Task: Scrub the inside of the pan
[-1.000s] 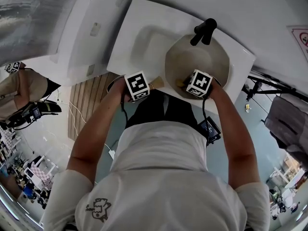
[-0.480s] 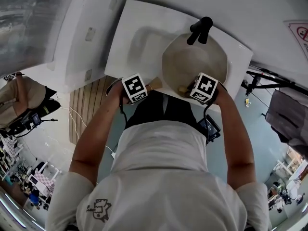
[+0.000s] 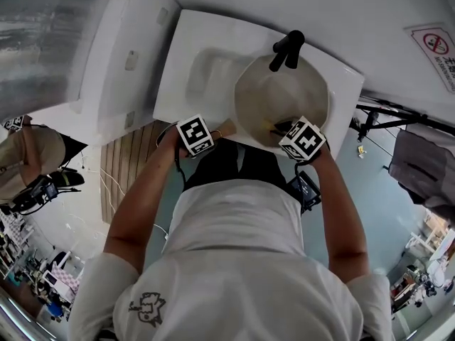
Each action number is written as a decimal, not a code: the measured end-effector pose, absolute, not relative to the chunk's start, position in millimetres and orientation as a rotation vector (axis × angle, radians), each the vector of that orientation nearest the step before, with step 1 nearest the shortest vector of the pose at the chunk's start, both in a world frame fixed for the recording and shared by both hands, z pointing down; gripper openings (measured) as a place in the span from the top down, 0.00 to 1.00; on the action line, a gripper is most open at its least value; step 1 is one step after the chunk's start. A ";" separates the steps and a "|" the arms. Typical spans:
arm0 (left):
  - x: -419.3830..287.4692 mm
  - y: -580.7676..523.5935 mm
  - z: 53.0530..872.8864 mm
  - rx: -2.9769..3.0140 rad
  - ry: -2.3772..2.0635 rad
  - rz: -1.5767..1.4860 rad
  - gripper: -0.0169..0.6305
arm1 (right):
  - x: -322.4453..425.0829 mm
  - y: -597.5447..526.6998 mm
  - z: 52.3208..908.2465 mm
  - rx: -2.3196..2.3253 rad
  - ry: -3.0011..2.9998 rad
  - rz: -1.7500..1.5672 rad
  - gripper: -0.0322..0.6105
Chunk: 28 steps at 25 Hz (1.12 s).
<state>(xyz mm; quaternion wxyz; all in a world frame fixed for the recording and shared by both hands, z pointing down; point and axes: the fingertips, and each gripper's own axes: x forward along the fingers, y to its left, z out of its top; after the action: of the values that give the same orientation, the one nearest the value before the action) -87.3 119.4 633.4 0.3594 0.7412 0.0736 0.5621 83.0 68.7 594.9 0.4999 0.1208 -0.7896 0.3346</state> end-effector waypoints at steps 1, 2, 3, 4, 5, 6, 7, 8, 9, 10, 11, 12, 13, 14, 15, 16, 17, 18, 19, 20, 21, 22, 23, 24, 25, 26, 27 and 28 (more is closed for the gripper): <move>-87.2 119.6 633.3 1.915 0.190 1.444 0.74 | 82.8 66.2 592.2 0.322 -1.916 0.809 0.85; -87.1 119.7 633.2 1.918 0.191 1.440 0.74 | 82.6 64.1 589.2 0.347 -1.922 0.809 0.85; -87.1 119.7 633.2 1.920 0.192 1.438 0.74 | 82.7 62.1 586.1 0.369 -1.928 0.806 0.85; -87.2 119.5 633.0 1.921 0.192 1.438 0.74 | 83.0 60.0 582.9 0.390 -1.932 0.802 0.85; -87.4 119.4 632.6 1.921 0.192 1.438 0.74 | 83.7 58.0 579.5 0.409 -1.936 0.796 0.85; -87.6 119.5 632.0 1.921 0.192 1.437 0.74 | 84.4 56.5 576.0 0.425 -1.939 0.792 0.85; -87.7 119.6 631.5 1.923 0.189 1.436 0.74 | 85.0 55.7 572.6 0.437 -1.940 0.789 0.85; -87.8 119.6 631.1 1.925 0.185 1.434 0.74 | 85.5 55.3 569.5 0.447 -1.940 0.787 0.85; -87.8 119.4 630.9 1.929 0.179 1.432 0.74 | 85.9 55.1 566.8 0.454 -1.940 0.784 0.85; -87.7 119.2 630.8 1.935 0.170 1.429 0.74 | 86.2 55.2 564.5 0.459 -1.939 0.781 0.85; -87.5 119.0 630.9 1.941 0.161 1.428 0.74 | 86.2 55.6 562.6 0.464 -1.938 0.778 0.85; -87.5 119.0 631.1 1.948 0.149 1.427 0.74 | 86.0 56.1 560.9 0.467 -1.938 0.777 0.85; -87.7 118.9 631.2 1.954 0.137 1.427 0.74 | 85.4 56.9 559.2 0.469 -1.938 0.776 0.85; -88.3 118.6 631.1 1.960 0.125 1.428 0.74 | 84.4 57.9 557.6 0.470 -1.937 0.775 0.85; -89.2 118.1 630.9 1.965 0.112 1.430 0.74 | 83.2 59.0 556.3 0.469 -1.936 0.774 0.85; -89.9 117.1 630.7 1.972 0.099 1.434 0.73 | 82.0 59.6 555.1 0.468 -1.936 0.771 0.85; -90.3 115.9 630.6 1.981 0.086 1.440 0.73 | 81.1 59.7 553.7 0.469 -1.937 0.768 0.85; -90.7 114.5 630.7 1.993 0.071 1.450 0.73 | 80.3 59.6 552.2 0.471 -1.938 0.765 0.85; -91.1 112.9 631.1 2.007 0.052 1.461 0.73 | 79.6 59.5 550.6 0.474 -1.940 0.762 0.85; -91.6 110.2 631.6 2.025 0.025 1.471 0.73 | 78.9 59.4 548.8 0.477 -1.942 0.759 0.85; -92.4 106.3 631.8 2.044 -0.009 1.476 0.73 | 78.1 59.2 547.0 0.480 -1.944 0.757 0.85; -93.3 102.2 631.1 2.058 -0.045 1.478 0.73 | 77.2 59.1 545.3 0.482 -1.946 0.757 0.85; -93.9 99.5 630.4 2.065 -0.071 1.476 0.73 | 76.5 59.1 544.0 0.483 -1.949 0.758 0.85; -94.5 98.6 630.6 2.066 -0.087 1.474 0.73 | 75.9 59.3 543.1 0.483 -1.951 0.759 0.85; -95.5 98.7 631.6 2.062 -0.093 1.478 0.73 | 75.6 59.4 542.5 0.483 -1.952 0.761 0.85; -97.0 99.1 633.0 2.057 -0.091 1.486 0.73 | 75.4 59.1 541.8 0.484 -1.953 0.760 0.85; -98.4 99.3 634.5 2.051 -0.086 1.493 0.73 | 75.3 58.3 541.0 0.486 -1.953 0.759 0.85; -99.4 99.3 635.7 2.048 -0.080 1.497 0.73 | 75.1 57.3 539.9 0.489 -1.955 0.758 0.85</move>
<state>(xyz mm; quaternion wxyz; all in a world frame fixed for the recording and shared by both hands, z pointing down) -99.4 99.3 635.7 0.2973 0.7703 -0.0303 0.5633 75.1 57.3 539.9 0.4745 0.1999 -0.7993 0.3099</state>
